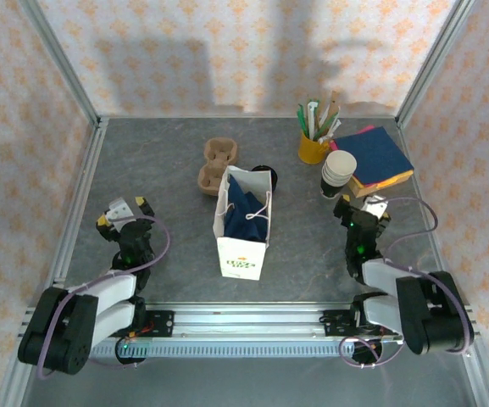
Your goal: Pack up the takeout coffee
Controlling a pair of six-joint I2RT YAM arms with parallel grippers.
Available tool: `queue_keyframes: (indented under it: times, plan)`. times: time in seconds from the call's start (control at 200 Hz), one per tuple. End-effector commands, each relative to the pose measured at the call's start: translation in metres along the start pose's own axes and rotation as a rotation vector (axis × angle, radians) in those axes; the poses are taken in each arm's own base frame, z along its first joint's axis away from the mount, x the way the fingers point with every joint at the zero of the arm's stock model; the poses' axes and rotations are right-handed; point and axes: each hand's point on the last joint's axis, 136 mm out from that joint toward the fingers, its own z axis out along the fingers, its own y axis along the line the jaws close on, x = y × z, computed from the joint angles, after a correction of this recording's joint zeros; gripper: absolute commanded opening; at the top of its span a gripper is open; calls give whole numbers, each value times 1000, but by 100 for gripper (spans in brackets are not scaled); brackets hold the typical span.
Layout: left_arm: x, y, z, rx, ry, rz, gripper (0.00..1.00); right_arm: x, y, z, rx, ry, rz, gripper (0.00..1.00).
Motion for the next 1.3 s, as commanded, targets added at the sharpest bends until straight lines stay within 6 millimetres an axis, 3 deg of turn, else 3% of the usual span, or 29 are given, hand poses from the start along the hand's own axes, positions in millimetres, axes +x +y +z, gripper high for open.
queue_keyframes:
  times: [0.0,0.17,0.34,0.42,0.591,1.296]
  plan:
    - [-27,-12,3,83,-119,-87,99,-40,19,1,-85,-170,-9,100]
    - [-28,-26,12,157,-145,-74,99,-45,27,9,-114,-210,-31,100]
    - [-19,-31,15,220,-170,-91,99,-25,30,17,-153,-181,-48,100]
    - [-22,-31,15,225,-187,-92,100,-24,34,23,-161,-173,-56,100]
    - [-7,-51,46,219,-60,-24,99,-22,29,38,-162,-115,-20,100]
    - [-4,-59,45,255,-48,1,99,-22,28,37,-162,-114,-23,100]
